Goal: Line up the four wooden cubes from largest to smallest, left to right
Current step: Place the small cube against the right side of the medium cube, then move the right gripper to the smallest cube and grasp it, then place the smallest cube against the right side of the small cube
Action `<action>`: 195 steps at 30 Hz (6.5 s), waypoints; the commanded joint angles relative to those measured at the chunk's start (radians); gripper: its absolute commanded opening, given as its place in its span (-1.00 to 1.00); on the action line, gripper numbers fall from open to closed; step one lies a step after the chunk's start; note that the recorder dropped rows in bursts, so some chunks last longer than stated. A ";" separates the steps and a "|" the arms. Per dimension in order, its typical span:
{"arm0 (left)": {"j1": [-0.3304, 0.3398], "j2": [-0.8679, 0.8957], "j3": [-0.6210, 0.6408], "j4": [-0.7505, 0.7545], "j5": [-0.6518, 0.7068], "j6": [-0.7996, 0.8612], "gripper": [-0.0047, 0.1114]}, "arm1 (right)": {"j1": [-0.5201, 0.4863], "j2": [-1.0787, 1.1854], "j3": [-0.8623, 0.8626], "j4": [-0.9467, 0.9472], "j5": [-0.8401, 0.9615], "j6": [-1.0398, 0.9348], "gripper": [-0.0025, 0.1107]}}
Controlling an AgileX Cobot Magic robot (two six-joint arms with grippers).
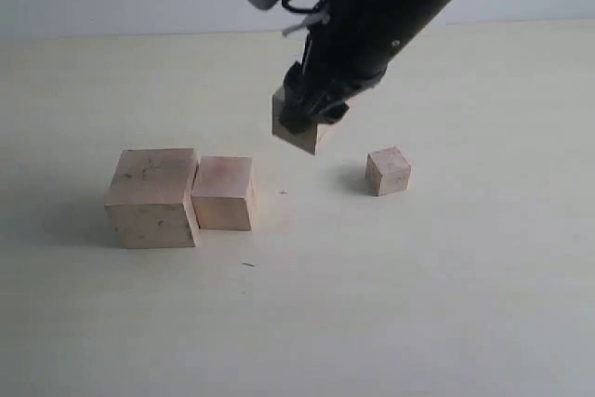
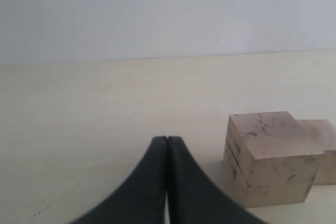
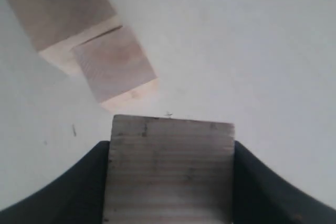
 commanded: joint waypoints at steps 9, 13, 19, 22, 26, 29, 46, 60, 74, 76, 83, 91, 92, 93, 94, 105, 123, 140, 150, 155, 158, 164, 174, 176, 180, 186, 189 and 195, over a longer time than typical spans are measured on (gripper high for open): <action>0.002 -0.007 0.001 -0.009 -0.003 -0.003 -0.92 | 0.088 0.198 0.066 0.038 -0.098 -0.260 -0.96; 0.002 -0.007 0.001 -0.009 -0.003 -0.003 -0.92 | 0.096 0.265 0.066 0.039 -0.151 -0.325 -0.96; 0.002 -0.007 0.001 -0.009 -0.003 -0.003 -0.92 | 0.096 0.301 0.066 0.038 -0.222 -0.440 -0.96; 0.002 -0.007 0.001 -0.009 -0.003 -0.003 -0.92 | 0.096 0.303 0.066 0.040 -0.259 -0.489 -0.96; 0.002 -0.007 0.001 -0.009 -0.003 -0.003 -0.92 | 0.096 0.316 0.066 0.036 -0.290 -0.532 -0.96; 0.002 -0.007 0.001 -0.009 -0.003 -0.003 -0.92 | 0.096 0.332 0.066 0.036 -0.290 -0.562 -0.96; 0.002 -0.007 0.001 -0.009 -0.003 -0.003 -0.92 | 0.096 0.350 0.066 0.042 -0.299 -0.601 -0.96; 0.002 -0.007 0.001 -0.009 -0.003 -0.003 -0.92 | 0.096 0.350 0.066 0.042 -0.343 -0.601 0.04; 0.002 -0.007 0.001 -0.009 -0.003 -0.003 -0.92 | 0.084 0.077 0.066 0.035 -0.326 -0.463 0.38; 0.002 -0.007 0.001 -0.009 -0.003 -0.003 -0.92 | 0.068 0.041 0.066 0.035 -0.308 -0.405 0.36; 0.002 -0.007 0.001 -0.009 -0.003 -0.003 -0.92 | -0.051 0.117 0.107 0.035 -0.222 -0.225 -0.81; 0.002 -0.007 0.001 -0.009 -0.003 -0.003 -0.92 | -0.032 0.277 0.107 0.068 -0.224 -0.227 -0.96; 0.002 -0.007 0.001 -0.009 -0.003 -0.003 -0.92 | -0.032 0.288 0.107 0.070 -0.230 -0.230 -0.96; 0.002 -0.007 0.001 -0.009 -0.003 -0.003 -0.92 | -0.032 0.299 0.107 0.070 -0.242 -0.230 -0.96; 0.002 -0.007 0.001 -0.009 -0.003 -0.003 -0.92 | -0.032 0.309 0.107 0.074 -0.251 -0.228 -0.96; 0.002 -0.007 0.001 -0.009 -0.003 -0.003 -0.92 | -0.032 0.331 0.105 0.260 -0.273 -0.366 -0.96; 0.002 -0.007 0.001 -0.009 -0.003 -0.003 -0.92 | -0.035 0.131 0.105 -0.189 -0.283 0.096 -0.96; 0.002 -0.007 0.001 -0.009 -0.003 -0.003 -0.92 | -0.131 0.089 0.178 -0.427 -0.108 0.804 -0.92; 0.002 -0.007 0.001 -0.009 -0.003 -0.003 -0.92 | -0.126 0.089 0.178 -0.427 -0.156 0.922 0.10; 0.002 -0.007 0.001 -0.009 -0.003 -0.003 -0.92 | -0.126 0.136 0.178 -0.422 -0.192 0.922 0.24; 0.002 -0.007 0.001 -0.009 -0.003 -0.003 -0.92 | -0.126 0.180 0.178 -0.370 -0.227 0.897 0.24; 0.002 -0.007 0.001 -0.009 -0.003 -0.003 -0.92 | -0.126 0.226 0.178 -0.275 -0.276 0.753 -0.05; 0.002 -0.007 0.001 -0.009 -0.003 -0.003 -0.92 | -0.126 0.082 0.115 -0.308 -0.184 0.558 -0.96; 0.002 -0.007 0.001 -0.009 -0.003 -0.003 -0.92 | -0.126 0.043 0.116 -0.211 -0.188 0.314 -0.96; 0.002 -0.007 0.001 -0.009 -0.003 -0.003 -0.92 | -0.126 0.036 0.116 0.130 -0.092 -0.346 -0.96; 0.002 -0.007 0.001 -0.009 -0.003 -0.003 -0.92 | -0.126 0.133 0.116 0.280 0.013 -0.759 -0.96; 0.002 -0.007 0.001 -0.009 -0.003 -0.003 -0.92 | -0.126 0.182 0.116 0.289 -0.003 -0.779 -0.96; 0.002 -0.007 0.001 -0.009 -0.003 -0.003 -0.92 | -0.126 0.247 0.116 0.333 -0.041 -0.853 -0.96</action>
